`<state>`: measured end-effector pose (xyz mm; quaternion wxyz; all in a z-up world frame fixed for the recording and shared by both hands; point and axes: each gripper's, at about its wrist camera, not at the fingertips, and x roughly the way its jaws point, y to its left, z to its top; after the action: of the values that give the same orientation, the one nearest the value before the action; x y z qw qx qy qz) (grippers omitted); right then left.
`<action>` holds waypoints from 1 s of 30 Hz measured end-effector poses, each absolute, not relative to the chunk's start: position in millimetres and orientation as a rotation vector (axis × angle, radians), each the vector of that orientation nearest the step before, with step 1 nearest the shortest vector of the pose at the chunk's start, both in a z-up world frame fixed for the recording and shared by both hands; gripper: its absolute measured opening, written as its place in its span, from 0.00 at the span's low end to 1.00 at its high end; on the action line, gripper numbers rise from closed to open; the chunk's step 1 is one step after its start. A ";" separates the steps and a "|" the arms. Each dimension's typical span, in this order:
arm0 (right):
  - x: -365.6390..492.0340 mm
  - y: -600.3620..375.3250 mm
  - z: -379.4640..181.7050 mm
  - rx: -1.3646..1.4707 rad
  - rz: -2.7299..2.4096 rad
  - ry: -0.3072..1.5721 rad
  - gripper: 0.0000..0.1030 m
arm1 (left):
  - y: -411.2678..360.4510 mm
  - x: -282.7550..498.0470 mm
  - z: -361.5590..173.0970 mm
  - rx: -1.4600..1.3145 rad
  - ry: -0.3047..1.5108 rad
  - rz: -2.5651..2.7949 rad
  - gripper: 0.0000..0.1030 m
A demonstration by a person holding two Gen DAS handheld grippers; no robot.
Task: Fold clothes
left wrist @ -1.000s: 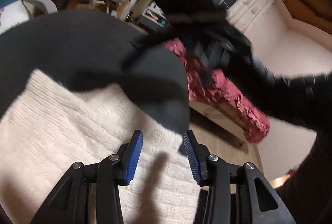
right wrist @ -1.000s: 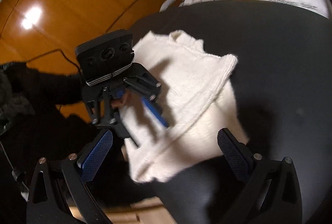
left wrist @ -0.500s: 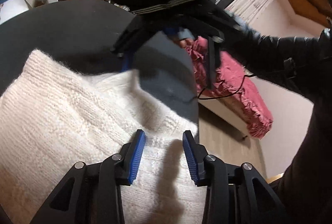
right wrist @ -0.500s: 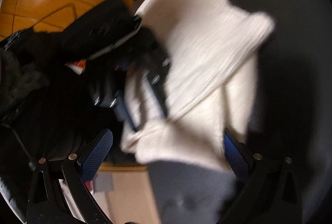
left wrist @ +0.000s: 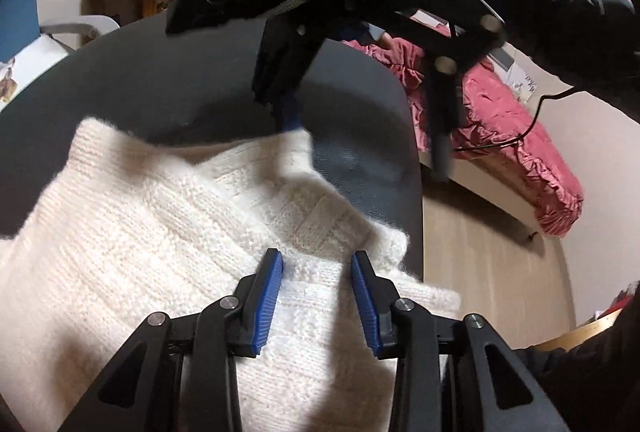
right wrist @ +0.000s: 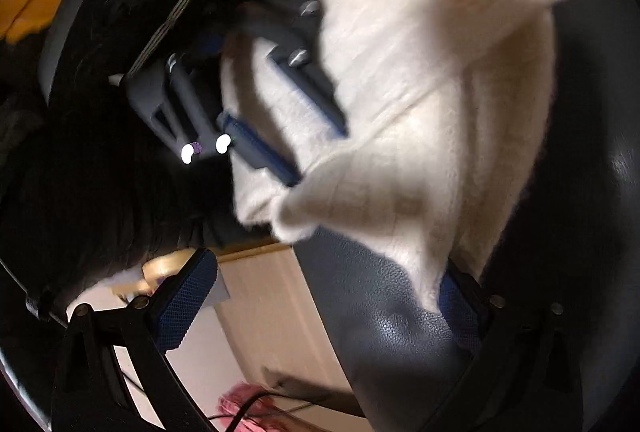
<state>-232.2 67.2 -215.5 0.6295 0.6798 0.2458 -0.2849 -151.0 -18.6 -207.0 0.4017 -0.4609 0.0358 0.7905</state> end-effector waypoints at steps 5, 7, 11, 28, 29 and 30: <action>-246.8 90.5 -174.7 1.482 -1.022 0.562 1.00 | -62.6 -139.9 -177.8 -1.090 -0.062 2.198 0.39; -243.3 102.3 -150.2 1.442 -1.185 0.469 1.00 | -91.3 -138.8 -168.9 -1.060 -0.114 2.347 0.40; -199.7 96.1 -135.1 1.318 -1.295 0.372 1.00 | -113.9 -145.8 -180.2 -1.181 -0.012 2.534 0.40; -173.4 94.8 -134.7 1.219 -1.681 0.116 1.00 | -173.2 -100.8 -185.2 -1.171 -0.076 2.734 0.41; -170.3 84.2 -135.0 1.211 -1.687 0.118 1.00 | -174.4 -100.1 -190.9 -1.185 -0.124 2.729 0.41; -170.0 67.7 -147.0 1.239 -1.705 0.142 1.00 | -175.4 -95.9 -193.4 -1.153 -0.150 2.748 0.41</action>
<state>-170.0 67.7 -147.0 0.4924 0.5105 0.0585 -0.7025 -95.9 -175.4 -193.4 0.0790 -0.3852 -0.0500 0.9181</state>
